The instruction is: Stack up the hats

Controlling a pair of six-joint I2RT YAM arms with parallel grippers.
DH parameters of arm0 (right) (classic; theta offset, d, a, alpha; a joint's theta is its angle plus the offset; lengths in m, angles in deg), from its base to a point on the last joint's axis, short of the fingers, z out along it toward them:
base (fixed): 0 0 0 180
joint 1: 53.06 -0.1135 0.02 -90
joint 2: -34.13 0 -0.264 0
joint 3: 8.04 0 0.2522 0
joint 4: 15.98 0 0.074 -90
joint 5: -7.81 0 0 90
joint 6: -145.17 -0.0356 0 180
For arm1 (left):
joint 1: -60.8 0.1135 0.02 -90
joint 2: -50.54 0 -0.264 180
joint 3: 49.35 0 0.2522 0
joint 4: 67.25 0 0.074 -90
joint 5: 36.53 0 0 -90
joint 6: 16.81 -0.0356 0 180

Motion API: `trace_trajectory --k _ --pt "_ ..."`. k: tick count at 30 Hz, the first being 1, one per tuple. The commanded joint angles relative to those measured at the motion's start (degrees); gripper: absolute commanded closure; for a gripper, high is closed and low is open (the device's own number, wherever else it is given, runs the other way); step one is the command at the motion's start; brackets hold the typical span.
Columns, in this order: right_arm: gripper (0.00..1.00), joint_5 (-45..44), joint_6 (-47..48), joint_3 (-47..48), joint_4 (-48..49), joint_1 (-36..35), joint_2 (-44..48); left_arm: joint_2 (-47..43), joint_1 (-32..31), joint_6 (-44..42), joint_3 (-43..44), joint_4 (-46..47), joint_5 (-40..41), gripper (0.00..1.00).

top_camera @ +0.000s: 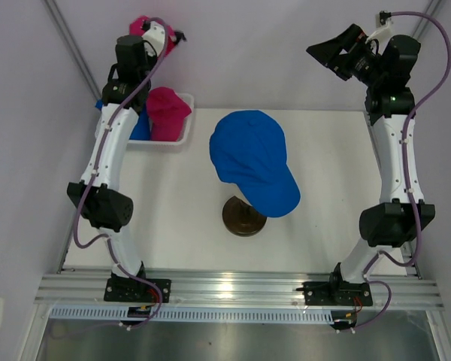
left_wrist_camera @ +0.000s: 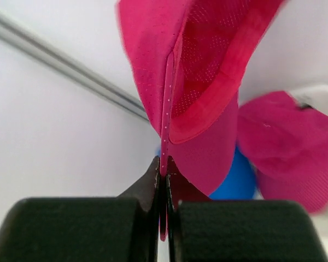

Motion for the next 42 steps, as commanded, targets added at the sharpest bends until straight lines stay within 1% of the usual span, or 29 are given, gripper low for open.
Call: trace_trajectory --k 1,3,8,9,11,14,15,17,18,19,20,21,22,23,24,25,26,28,29,31,32,34,35,36,37,38,40,41,42 --pt "0.02 4.09 -2.28 4.34 3.54 0.02 -3.23 1.85 -0.52 7.41 6.18 -10.53 -2.06 0.99" --pt "0.02 4.97 -3.41 6.89 4.15 -0.07 -5.34 2.38 -2.62 12.15 9.69 -11.69 -6.20 0.99" --pt "0.02 4.80 -5.44 6.98 7.14 -1.65 -7.36 3.51 -7.63 15.34 12.16 -8.01 -12.97 0.99" --pt "0.02 4.80 -5.44 7.07 7.14 -1.65 -8.50 4.22 -8.60 16.39 13.91 -8.18 -16.11 0.99" --pt "0.02 5.32 -5.97 6.90 7.58 -1.65 -9.65 5.63 -9.13 18.76 15.85 -8.35 -17.89 0.99" --pt "0.02 6.46 -3.87 5.76 8.02 -1.65 -11.58 7.04 -9.22 26.83 15.78 -8.62 -19.66 0.99" --pt "0.02 6.55 -0.90 4.19 9.59 -3.30 -12.28 7.47 -9.22 33.56 15.51 -8.79 -18.79 0.99" --pt "0.01 9.87 3.41 1.29 13.97 -4.02 -12.90 8.00 -9.22 41.32 15.16 -9.40 -17.64 0.99" --pt "0.01 12.50 6.48 -0.38 20.52 -4.98 -13.17 8.18 -9.05 47.80 14.37 -9.49 -17.81 0.99" --pt "0.00 15.31 14.17 -2.57 21.63 -5.51 -14.04 8.62 -8.87 51.00 13.76 -8.80 -19.38 0.99" --pt "0.01 14.99 19.29 -3.03 19.64 -6.73 -14.57 8.79 -8.52 56.94 13.23 -8.36 -20.61 0.99" --pt "0.00 11.60 24.56 -2.78 17.62 -7.27 -15.27 9.40 -8.35 60.14 13.22 -8.00 -21.58 0.99" --pt "0.01 9.74 33.14 -2.69 16.56 -7.71 -16.67 9.67 -8.17 63.65 13.31 -7.48 -22.90 0.99" --pt "0.01 8.24 36.01 -2.77 16.28 -7.97 -17.55 9.94 -7.73 66.82 12.79 -7.13 -23.78 0.99" --pt "0.00 5.79 37.52 -2.60 16.54 -8.33 -18.43 10.20 -7.55 72.77 12.70 -6.77 -25.53 0.99" --pt "0.00 5.07 39.45 -2.34 16.98 -8.42 -19.40 10.29 -7.47 76.22 12.44 -6.77 -26.33 0.99" --pt "0.00 4.71 42.17 -2.33 18.29 -8.50 -20.97 10.20 -7.47 82.43 11.13 -6.77 -27.73 0.99" --pt "0.01 3.92 46.65 -2.86 19.00 -9.03 -22.13 9.85 -7.47 88.26 9.45 -6.51 -29.06 0.99" --pt "0.01 3.40 53.55 -4.51 19.09 -9.47 -22.65 9.59 -7.47 93.08 7.70 -6.68 -29.93 0.99" --pt "0.03 0.33 61.49 -7.68 19.71 -11.49 -22.22 9.59 -7.47 97.24 6.99 -7.47 -30.47 0.99" --pt "0.03 -1.43 69.10 -12.65 21.80 -12.54 -21.61 9.76 -7.55 100.22 6.90 -9.56 -30.47 0.99" --pt "0.02 -6.35 75.22 -19.26 26.54 -14.56 -18.89 9.76 -7.55 102.17 6.90 -12.21 -29.60 0.99" --pt "0.02 -7.50 77.16 -22.78 33.87 -14.92 -17.84 9.50 -7.73 103.57 6.37 -13.53 -28.81 0.99" --pt "0.01 -8.64 79.26 -29.86 38.21 -15.01 -15.65 9.32 -7.82 104.11 6.02 -15.71 -27.23 0.99" --pt "0.01 -8.83 79.55 -33.24 42.60 -15.10 -14.58 9.15 -7.82 104.64 5.67 -16.61 -26.87 0.99" --pt "0.01 -8.83 80.33 -36.49 51.00 -15.10 -13.53 8.89 -7.82 105.25 4.01 -17.05 -26.87 0.99" --pt "0.01 -8.39 85.51 -44.99 58.96 -15.18 -11.77 8.53 -7.90 106.04 2.86 -18.10 -27.56 0.99" --pt "0.01 -8.47 87.01 -47.57 67.70 -15.36 -11.59 8.53 -7.82 105.79 2.59 -17.93 -28.09 0.99" --pt "0.00 -8.39 88.06 -49.51 72.13 -15.36 -11.76 8.97 -7.82 105.70 2.59 -18.02 -29.05 0.99"
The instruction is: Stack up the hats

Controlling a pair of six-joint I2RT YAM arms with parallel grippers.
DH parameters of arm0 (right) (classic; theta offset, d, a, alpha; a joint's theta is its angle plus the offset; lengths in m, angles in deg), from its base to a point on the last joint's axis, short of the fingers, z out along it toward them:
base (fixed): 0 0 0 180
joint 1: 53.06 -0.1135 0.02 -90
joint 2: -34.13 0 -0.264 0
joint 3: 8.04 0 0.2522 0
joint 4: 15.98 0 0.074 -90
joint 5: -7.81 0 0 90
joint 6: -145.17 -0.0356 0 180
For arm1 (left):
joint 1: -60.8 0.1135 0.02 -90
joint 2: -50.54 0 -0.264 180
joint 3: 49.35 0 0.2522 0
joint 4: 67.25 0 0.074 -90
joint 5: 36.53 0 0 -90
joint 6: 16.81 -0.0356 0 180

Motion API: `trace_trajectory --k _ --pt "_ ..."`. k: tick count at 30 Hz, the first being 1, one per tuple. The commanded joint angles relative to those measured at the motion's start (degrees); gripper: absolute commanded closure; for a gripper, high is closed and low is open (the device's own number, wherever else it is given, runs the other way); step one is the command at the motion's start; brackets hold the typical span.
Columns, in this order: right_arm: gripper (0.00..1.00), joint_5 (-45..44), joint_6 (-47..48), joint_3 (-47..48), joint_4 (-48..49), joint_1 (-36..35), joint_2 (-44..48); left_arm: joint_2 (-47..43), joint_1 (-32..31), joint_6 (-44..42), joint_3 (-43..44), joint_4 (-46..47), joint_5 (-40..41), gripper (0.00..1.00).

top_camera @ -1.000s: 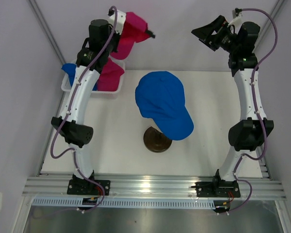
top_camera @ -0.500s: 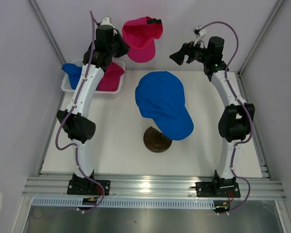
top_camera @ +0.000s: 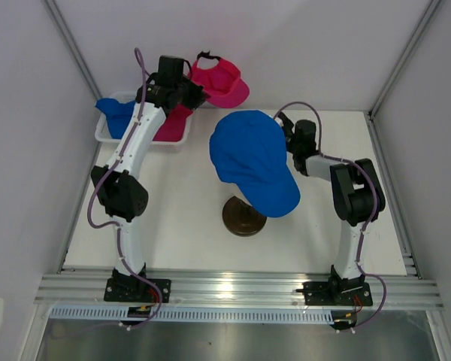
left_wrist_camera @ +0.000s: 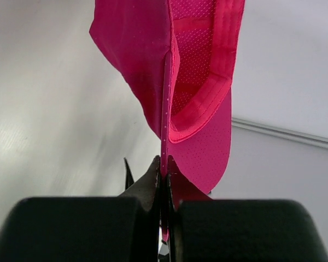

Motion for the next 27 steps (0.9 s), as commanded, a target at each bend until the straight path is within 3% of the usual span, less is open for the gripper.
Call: trace_trajectory --k 1,7,9,15,22,27 --pt "0.00 -1.77 11.81 -7.07 33.35 0.75 4.74 -1.41 -0.17 3.93 -0.32 -2.02 -1.65 0.99" --pt "0.00 12.19 12.18 -8.68 37.30 4.70 2.45 -1.06 -0.52 6.39 -0.84 -5.71 -0.35 0.99" --pt "0.00 15.09 16.22 -9.73 38.25 4.70 2.10 -1.23 -1.31 7.70 -2.16 -7.82 1.15 0.99" --pt "0.00 16.43 14.46 -13.33 40.89 2.25 3.06 0.08 -2.36 7.98 -6.21 -8.18 3.00 0.99" --pt "0.00 18.80 15.87 -13.69 35.97 -1.01 2.28 3.60 -2.36 5.34 -4.80 -3.35 -0.16 0.99" --pt "0.02 21.52 14.81 -11.32 32.64 -1.80 1.57 6.59 -2.89 6.12 -1.99 -5.80 0.45 0.99"
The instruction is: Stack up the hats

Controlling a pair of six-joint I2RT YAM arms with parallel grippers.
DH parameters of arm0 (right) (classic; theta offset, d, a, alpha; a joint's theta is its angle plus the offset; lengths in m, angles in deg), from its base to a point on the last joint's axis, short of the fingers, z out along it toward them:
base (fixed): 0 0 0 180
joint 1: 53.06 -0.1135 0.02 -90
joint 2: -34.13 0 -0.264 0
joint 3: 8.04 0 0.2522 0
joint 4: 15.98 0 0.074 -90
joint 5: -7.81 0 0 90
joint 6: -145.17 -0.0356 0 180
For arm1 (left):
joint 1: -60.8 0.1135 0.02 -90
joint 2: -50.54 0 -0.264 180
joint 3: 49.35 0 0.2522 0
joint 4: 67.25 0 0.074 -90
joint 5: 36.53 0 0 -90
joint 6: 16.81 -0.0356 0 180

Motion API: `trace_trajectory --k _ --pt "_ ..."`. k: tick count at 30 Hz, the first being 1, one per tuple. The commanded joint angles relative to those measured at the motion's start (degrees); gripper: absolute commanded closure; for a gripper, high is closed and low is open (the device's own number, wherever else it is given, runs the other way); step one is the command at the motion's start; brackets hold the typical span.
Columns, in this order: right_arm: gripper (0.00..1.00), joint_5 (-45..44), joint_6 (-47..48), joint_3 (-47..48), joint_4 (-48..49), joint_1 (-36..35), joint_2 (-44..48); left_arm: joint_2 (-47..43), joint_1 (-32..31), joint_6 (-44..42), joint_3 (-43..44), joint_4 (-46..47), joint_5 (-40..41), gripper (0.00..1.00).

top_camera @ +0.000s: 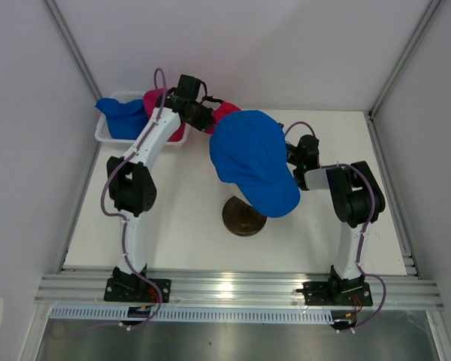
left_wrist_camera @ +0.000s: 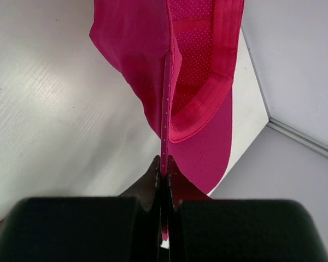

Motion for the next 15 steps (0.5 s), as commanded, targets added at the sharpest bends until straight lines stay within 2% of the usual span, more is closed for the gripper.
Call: trace_trajectory --k 1,8,11,15 --pt "0.02 4.15 1.70 3.36 -2.07 -0.40 0.37 1.73 -0.86 0.62 3.00 0.80 0.43 0.99" --pt "0.07 6.87 3.19 3.82 -6.39 -1.02 -1.12 6.65 -2.00 4.04 4.56 5.36 -1.49 0.99" --pt "0.09 7.23 9.41 3.72 -11.92 -1.54 -1.47 9.90 -2.62 5.28 8.17 4.32 -0.97 0.99" --pt "0.10 7.15 8.73 4.34 -13.69 -1.89 -2.79 12.37 -2.79 7.65 8.44 5.80 -3.34 0.99"
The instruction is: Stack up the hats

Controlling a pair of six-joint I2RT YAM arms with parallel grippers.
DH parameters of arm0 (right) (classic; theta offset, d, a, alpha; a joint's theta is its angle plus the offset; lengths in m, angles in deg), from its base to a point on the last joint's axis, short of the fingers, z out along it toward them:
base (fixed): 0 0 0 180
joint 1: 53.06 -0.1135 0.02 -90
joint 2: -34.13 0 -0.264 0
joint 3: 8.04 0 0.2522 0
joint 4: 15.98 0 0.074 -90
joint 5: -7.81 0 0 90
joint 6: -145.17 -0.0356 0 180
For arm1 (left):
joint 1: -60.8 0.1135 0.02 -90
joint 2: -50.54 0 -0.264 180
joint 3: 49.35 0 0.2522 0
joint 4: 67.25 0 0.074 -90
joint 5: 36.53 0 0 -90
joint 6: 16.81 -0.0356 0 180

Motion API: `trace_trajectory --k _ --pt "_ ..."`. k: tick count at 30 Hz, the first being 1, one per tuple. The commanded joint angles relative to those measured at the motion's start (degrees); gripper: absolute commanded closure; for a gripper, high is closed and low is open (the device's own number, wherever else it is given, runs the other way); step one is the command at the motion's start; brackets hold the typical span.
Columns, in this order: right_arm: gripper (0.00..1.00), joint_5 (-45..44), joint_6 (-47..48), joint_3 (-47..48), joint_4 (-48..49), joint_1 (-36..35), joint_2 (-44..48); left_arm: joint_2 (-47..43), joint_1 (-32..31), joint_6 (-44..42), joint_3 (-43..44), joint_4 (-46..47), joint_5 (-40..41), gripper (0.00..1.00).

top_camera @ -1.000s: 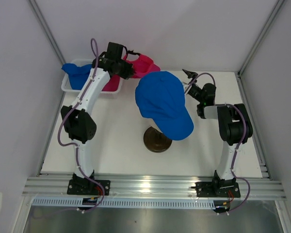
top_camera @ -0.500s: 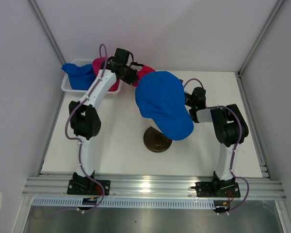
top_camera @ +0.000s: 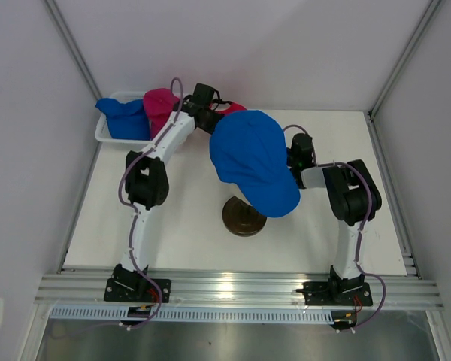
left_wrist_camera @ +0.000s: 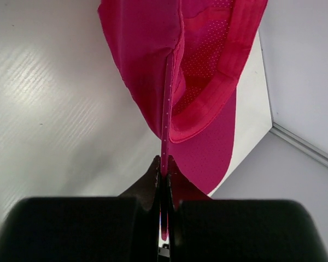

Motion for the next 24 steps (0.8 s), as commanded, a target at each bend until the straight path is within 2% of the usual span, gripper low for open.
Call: trace_trajectory --k 1,7,12,16,19,22,23,24 --pt "0.10 1.50 3.38 1.61 -2.65 -0.85 -1.92 1.84 -0.85 3.61 3.02 2.46 -2.86 0.99" --pt "0.11 0.01 1.89 3.10 0.77 -1.64 -4.82 3.07 -3.30 3.52 3.20 1.33 -1.81 0.99" --pt "0.16 -3.59 1.71 4.51 3.05 -2.34 -6.31 2.99 -4.71 3.61 2.59 -3.68 -0.76 0.99" --pt "0.20 -5.62 0.31 5.21 3.42 -2.34 -6.93 -0.43 -5.86 3.17 -1.89 -2.73 2.58 0.99" --pt "0.33 -5.97 -0.40 6.35 0.35 -2.52 -6.76 -1.32 -6.03 3.61 -3.83 -1.49 2.76 0.99" --pt "0.73 -6.58 -0.40 7.14 -2.56 -2.60 -6.41 -1.85 -6.03 3.17 -4.01 -1.31 1.97 0.99" --pt "0.97 -6.85 -0.40 7.32 -3.00 -2.61 -6.41 -2.11 -6.03 3.17 -4.53 -1.31 1.62 0.99" --pt "1.00 -7.11 -0.57 7.41 -3.70 -2.69 -6.32 -2.81 -6.03 3.17 -5.40 -1.14 1.36 0.99"
